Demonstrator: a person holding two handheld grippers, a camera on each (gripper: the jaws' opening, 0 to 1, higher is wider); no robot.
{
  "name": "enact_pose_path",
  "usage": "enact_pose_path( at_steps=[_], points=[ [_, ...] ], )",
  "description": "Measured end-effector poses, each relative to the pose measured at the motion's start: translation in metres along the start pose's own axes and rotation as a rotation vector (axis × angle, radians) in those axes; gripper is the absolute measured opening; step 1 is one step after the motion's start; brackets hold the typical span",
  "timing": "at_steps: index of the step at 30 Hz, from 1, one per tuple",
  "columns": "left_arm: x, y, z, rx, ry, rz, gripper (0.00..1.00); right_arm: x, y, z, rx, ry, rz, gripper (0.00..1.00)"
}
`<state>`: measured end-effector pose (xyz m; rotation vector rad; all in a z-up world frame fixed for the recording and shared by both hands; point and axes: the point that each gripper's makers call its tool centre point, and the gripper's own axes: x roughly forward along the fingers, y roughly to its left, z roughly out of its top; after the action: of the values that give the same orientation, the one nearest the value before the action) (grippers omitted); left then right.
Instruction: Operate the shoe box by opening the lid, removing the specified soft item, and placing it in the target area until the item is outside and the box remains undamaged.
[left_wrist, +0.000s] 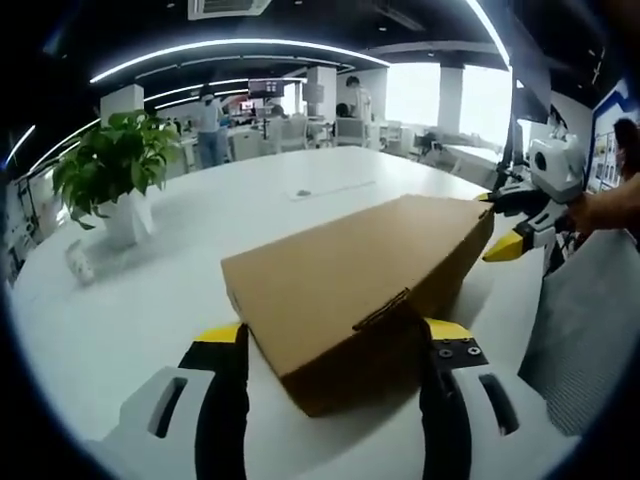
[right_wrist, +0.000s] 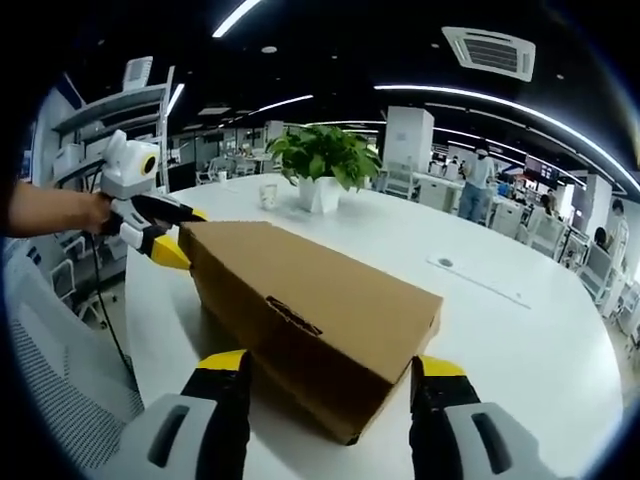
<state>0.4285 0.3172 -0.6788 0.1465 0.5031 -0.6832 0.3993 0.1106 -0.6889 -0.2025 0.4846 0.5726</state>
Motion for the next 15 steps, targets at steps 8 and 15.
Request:
enact_pose_path(
  at_steps=[8,15],
  points=[
    [-0.005,0.000,0.017,-0.006,-0.020,-0.017,0.72,-0.005,-0.007,0.014,-0.031,-0.020,-0.006,0.58],
    [-0.006,0.006,0.028,0.008,-0.041,-0.007,0.70,-0.007,-0.014,0.026,-0.049,-0.035,-0.015,0.54]
  ],
)
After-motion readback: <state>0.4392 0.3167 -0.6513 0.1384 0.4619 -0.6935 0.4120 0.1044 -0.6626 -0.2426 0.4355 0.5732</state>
